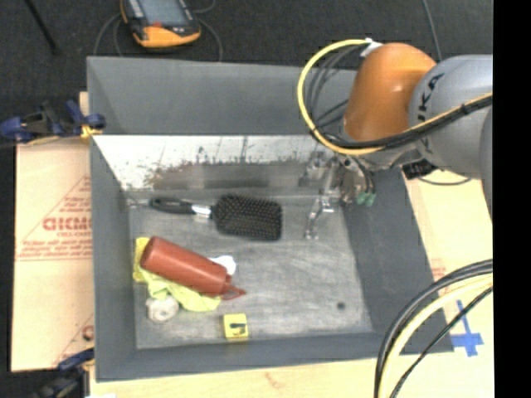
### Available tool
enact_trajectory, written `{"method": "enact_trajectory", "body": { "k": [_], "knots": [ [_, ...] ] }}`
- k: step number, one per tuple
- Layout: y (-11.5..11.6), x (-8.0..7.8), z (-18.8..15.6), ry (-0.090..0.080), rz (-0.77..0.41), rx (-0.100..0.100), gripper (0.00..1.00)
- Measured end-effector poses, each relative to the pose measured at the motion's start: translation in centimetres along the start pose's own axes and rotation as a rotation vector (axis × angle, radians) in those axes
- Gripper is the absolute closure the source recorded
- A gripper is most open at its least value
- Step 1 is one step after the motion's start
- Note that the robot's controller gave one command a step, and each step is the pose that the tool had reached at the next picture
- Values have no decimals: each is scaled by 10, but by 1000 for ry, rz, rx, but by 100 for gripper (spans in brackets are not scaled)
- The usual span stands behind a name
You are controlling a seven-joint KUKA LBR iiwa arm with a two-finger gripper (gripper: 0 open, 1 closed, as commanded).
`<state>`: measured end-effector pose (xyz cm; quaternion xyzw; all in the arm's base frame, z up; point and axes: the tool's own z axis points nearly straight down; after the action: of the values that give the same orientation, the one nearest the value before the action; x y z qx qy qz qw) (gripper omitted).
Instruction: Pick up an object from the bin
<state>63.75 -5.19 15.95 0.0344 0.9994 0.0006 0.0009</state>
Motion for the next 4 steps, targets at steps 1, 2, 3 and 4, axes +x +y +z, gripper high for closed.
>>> {"method": "enact_trajectory", "body": {
  "k": [1,2,3,4],
  "knots": [
    [20,-2,19,-4,-265,3,0],
    [65,1,69,-12,20,2,0],
    [80,-15,77,-23,-170,14,100],
    [80,-15,77,-23,-172,15,100]
  ]
}}
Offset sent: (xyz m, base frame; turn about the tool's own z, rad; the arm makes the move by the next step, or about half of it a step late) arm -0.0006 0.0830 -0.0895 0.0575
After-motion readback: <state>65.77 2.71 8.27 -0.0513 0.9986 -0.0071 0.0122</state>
